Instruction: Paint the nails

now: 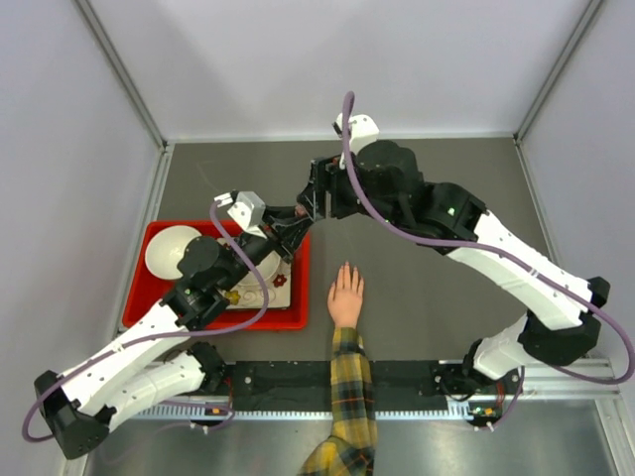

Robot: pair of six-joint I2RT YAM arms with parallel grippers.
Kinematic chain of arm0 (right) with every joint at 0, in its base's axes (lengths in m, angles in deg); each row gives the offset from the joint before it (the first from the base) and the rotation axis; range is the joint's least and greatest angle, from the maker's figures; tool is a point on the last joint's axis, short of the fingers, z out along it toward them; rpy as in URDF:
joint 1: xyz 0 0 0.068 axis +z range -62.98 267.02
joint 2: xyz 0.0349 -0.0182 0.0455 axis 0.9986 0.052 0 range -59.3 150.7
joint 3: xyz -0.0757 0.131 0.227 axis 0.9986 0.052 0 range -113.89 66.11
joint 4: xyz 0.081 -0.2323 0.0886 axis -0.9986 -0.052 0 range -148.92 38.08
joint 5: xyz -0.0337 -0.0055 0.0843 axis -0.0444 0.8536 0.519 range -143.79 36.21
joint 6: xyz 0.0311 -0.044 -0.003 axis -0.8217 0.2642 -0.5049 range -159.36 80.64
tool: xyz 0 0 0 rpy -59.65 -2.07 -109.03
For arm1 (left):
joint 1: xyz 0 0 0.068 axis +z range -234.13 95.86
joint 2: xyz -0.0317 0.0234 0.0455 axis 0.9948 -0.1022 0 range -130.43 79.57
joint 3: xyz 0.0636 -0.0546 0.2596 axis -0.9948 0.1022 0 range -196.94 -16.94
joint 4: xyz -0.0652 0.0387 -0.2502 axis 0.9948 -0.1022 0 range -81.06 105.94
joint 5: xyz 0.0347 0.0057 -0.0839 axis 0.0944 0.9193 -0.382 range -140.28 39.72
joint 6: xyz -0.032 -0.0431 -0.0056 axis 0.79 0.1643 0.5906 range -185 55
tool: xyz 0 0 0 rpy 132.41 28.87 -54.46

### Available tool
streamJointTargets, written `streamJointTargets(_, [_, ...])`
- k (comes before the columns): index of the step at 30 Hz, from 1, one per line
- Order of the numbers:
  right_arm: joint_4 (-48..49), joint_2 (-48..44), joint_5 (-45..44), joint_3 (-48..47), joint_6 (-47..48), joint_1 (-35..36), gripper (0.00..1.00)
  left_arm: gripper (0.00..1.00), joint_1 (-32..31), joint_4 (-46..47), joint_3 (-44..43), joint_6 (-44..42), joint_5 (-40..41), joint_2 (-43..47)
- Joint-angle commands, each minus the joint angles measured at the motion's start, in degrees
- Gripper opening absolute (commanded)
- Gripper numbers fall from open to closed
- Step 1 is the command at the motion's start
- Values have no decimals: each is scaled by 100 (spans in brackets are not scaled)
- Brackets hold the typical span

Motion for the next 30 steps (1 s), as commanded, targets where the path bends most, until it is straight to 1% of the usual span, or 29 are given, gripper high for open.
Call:
streamJointTargets(1, [60, 212, -989, -568, 0, 143, 63, 0, -25, 759, 132, -330, 699, 34])
streamJointTargets(2, [104, 247, -963, -577, 18, 143, 50, 0, -25, 795, 141, -295, 797, 25])
streamJointTargets(3, [140, 334, -954, -603, 10, 143, 44, 0, -25, 804, 141, -277, 877, -1])
streamJointTargets(5, [131, 458, -901, -761, -8, 152, 36, 0, -25, 787, 80, -303, 930, -71])
streamJointTargets(10, [131, 651, -988, -902, 80, 266, 30, 0, -25, 698, -8, -277, 992, -159])
streamJointTargets(12, [17, 643, -1093, -929, 71, 292, 26, 0, -25, 698, 9, -199, 1123, -150])
streamJointTargets(16, [-62, 652, -1033, -894, 185, 301, 27, 0, -25, 707, 9, 56, 1361, -176])
streamJointTargets(17, [-45, 660, -989, -876, 220, 301, 27, 0, -25, 698, -17, 231, 1370, -203])
streamJointTargets(18, [-27, 660, -849, -885, 273, 301, 26, 0, -25, 690, -43, 346, 1404, -229])
streamJointTargets(19, [-36, 660, -787, -885, 369, 301, 19, 0, -25, 681, -70, 477, 1448, -256])
streamJointTargets(20, [-53, 608, -760, -868, 413, 301, 2, 0, -16, 646, -96, 653, 1397, -238])
streamJointTargets(21, [-19, 564, -621, -833, 457, 301, 0, 0, -16, 620, -131, 672, 1022, -221])
streamJointTargets(23, [43, 302, -340, -631, 764, 310, 0, 0, 54, 383, -254, 611, 153, -159])
streamJointTargets(24, [95, 170, -60, -526, 878, 301, 0, 0, 98, 278, -394, 593, -278, -124])
streamJointTargets(25, [253, 38, 134, -264, 1167, 284, 0, 0, 168, 59, -473, 567, -1266, -63])
streamJointTargets(26, [367, -138, 371, -122, 1309, 275, 0, 0, 195, -39, -544, 540, -1667, -10])
streamJointTargets(27, [464, -461, 1087, 28, 1441, 257, 0, 0, 204, -127, -666, 540, -2089, 42])
streamJointTargets(28, [674, -665, 1608, 342, 1694, 222, 0, 0, 230, -250, -728, 523, -2772, 113])
streamJointTargets(29, [780, -841, 2135, 511, 1828, 222, 0, 0, 239, -425, -799, 496, -3153, 139])
streamJointTargets(30, [895, -1208, 3184, 695, 1916, 222, 0, 0, 247, -522, -965, 522, -3479, 166])
